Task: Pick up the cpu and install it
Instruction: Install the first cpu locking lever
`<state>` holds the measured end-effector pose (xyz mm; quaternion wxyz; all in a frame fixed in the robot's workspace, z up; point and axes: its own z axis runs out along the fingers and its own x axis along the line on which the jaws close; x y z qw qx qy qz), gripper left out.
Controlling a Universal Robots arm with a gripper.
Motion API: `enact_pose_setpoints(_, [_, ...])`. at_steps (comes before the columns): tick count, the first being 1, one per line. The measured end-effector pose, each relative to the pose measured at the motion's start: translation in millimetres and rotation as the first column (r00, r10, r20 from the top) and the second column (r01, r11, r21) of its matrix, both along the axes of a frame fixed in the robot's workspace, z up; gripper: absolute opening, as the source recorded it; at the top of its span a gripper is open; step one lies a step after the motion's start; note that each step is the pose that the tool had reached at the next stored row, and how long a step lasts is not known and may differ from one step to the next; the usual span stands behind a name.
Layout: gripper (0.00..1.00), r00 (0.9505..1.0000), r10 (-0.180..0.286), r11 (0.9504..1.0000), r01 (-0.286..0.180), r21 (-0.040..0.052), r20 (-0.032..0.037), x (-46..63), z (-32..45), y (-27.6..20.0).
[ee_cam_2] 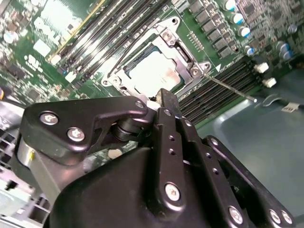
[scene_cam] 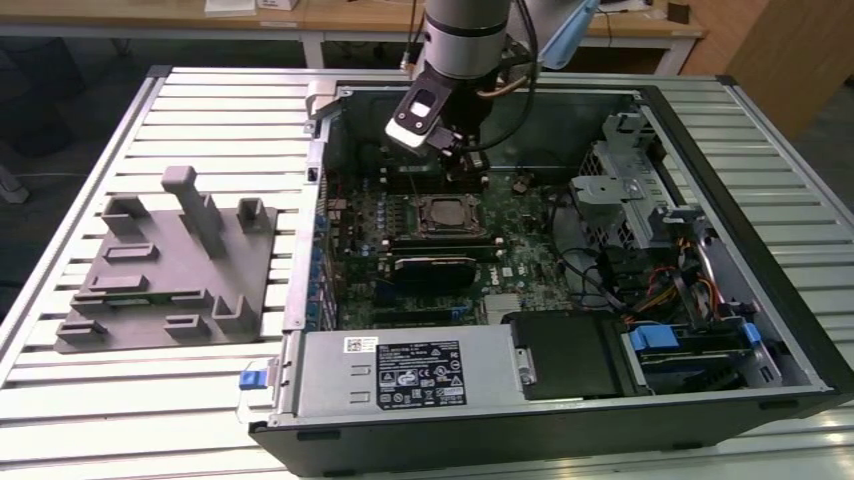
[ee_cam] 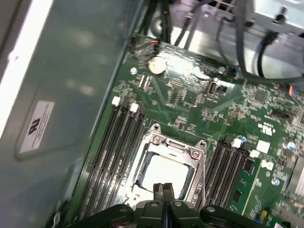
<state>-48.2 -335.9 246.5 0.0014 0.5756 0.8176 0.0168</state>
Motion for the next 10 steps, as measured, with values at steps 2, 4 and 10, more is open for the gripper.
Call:
enact_pose_setpoints(2, [0.11, 0.9993, 0.036, 0.9993, -0.036, 0.0, 0.0, 0.0, 0.0, 0.0])
enact_pose_setpoints(4, [0.11, 0.9979, 0.065, 0.9979, -0.065, 0.0, 0.0, -0.2, 0.0, 0.0])
enact_pose_setpoints(10, [0.11, 0.9942, 0.108, 0.9942, -0.108, 0.0, 0.0, -1.3, 0.0, -0.3])
